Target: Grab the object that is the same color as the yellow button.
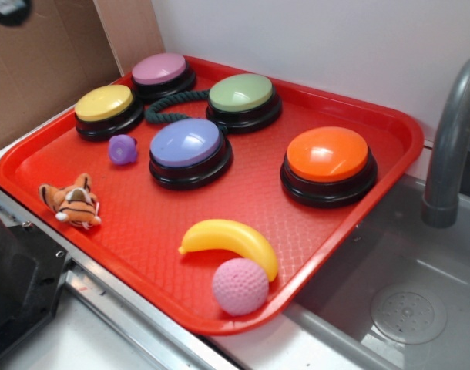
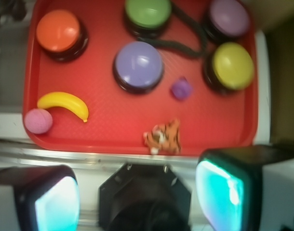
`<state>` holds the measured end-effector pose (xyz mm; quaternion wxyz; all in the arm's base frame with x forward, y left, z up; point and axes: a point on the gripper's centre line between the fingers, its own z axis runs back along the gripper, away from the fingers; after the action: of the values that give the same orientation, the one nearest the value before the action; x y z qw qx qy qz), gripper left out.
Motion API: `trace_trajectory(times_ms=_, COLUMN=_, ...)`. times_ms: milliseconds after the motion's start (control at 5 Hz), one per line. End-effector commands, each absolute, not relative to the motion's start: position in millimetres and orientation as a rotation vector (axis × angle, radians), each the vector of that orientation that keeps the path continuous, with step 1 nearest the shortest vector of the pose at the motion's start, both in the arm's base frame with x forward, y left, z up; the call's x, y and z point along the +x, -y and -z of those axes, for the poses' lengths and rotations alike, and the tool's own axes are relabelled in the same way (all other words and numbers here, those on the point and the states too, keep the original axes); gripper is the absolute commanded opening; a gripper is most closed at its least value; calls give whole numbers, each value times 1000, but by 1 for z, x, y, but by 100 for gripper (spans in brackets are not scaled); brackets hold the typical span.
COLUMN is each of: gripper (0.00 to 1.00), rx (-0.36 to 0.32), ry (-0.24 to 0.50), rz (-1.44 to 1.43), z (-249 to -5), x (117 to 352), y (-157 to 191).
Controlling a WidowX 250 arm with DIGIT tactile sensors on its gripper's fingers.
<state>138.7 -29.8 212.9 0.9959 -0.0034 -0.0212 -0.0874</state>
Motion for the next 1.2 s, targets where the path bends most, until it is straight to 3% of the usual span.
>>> trace_trajectory(times_ms=0, gripper=100, rx=17, ry=79, rz=687, z=-166, x=174, y=61)
trace_trajectory(times_ms=200, gripper=100, rx=7, ry=116, rz=936, z=-137, x=176, y=72)
trace_trajectory(times_ms=600, gripper=100, rx=-76, ry=226, rz=1143, z=-86, x=184, y=97)
trace_trajectory(times_ms=1000, gripper=100, rx=-146, ry=237, rz=1263, z=-44, x=191, y=129)
